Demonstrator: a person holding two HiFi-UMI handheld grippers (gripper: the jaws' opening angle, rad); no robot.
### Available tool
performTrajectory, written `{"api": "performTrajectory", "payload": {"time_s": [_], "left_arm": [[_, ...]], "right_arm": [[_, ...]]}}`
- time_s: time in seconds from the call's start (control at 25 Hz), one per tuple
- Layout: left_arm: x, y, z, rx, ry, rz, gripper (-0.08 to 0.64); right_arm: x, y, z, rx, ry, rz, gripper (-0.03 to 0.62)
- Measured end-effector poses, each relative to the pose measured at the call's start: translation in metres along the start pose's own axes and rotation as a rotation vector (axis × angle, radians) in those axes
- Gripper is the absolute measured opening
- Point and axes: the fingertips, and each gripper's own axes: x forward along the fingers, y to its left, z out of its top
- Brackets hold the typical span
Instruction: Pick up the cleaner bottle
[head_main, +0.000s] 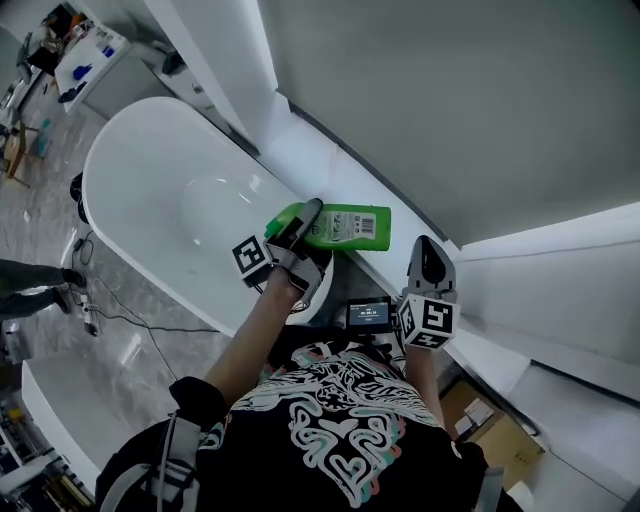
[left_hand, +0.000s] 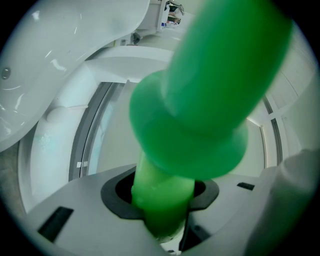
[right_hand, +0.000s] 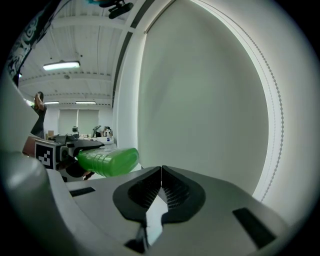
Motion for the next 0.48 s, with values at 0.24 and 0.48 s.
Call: {"api": "performTrajectory", "payload": {"time_s": [0.24,0.48], "left_arm": [[0.0024,0.0001,-0.0009,-0.011,0.002,0.000,0.184],[0.0017,-0.0021,-0.0020,-0.009,0.008,-0.001,0.183]], "right_arm": [[0.0024,-0.0007,0.0025,0.002,0.000,0.003,0.028],[0.0010,0.0002,-0.0005,0.020,0.008,0.006,0.028]]}}
